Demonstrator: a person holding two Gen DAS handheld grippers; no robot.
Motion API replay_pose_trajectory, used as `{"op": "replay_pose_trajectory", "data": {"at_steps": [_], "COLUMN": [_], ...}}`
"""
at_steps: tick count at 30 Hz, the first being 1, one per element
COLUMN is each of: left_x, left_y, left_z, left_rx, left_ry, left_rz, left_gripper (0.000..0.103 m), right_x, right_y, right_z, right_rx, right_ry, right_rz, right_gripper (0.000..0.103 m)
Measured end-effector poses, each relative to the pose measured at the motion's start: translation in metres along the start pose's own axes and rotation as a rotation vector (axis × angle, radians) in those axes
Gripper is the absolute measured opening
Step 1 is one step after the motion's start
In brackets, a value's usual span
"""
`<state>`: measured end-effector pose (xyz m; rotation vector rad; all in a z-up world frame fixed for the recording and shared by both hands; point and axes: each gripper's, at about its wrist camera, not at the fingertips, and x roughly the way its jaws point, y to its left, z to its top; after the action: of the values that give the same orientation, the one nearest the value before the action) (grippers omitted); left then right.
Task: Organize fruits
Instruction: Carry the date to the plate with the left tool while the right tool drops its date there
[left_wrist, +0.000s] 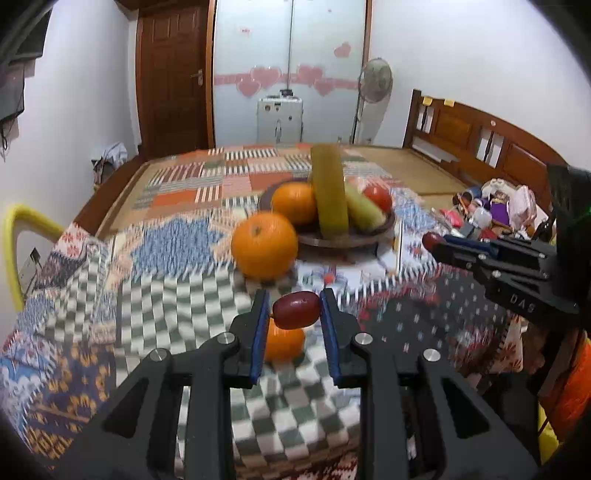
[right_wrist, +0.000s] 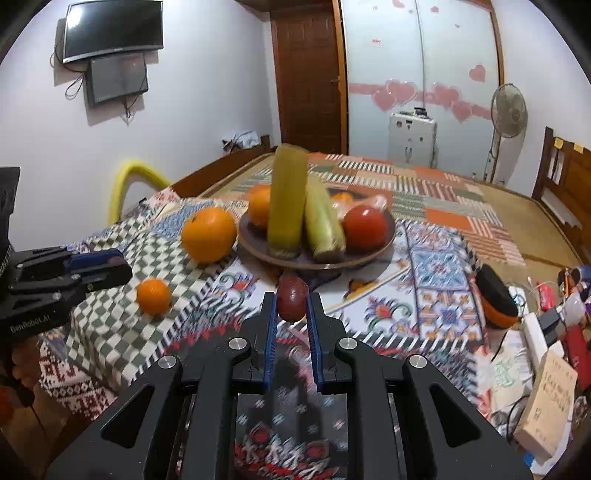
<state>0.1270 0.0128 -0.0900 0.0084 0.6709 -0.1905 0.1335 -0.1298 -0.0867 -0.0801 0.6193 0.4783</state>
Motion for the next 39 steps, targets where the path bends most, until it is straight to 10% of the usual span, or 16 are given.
{"op": "replay_pose_trajectory", "data": {"at_steps": [23,39], "left_x": [0.078,0.12], "left_y": [-0.022,-0.025], "left_z": [0.071,0.08], "left_rx": [-0.019,-0.015], "left_ry": [-0.037,0.033], "left_rz": [0.013,0.058], "left_gripper": [0.027,0.028], "right_x": [0.03,0.082], "right_y": [-0.033,-0.035], "right_z": [0.054,0.068], "right_rx": [-0.006,-0.051], "right_ry": [-0.097,0.027], "right_rz": [-0.035,-0.024], "right_gripper": [0.015,0.015]}}
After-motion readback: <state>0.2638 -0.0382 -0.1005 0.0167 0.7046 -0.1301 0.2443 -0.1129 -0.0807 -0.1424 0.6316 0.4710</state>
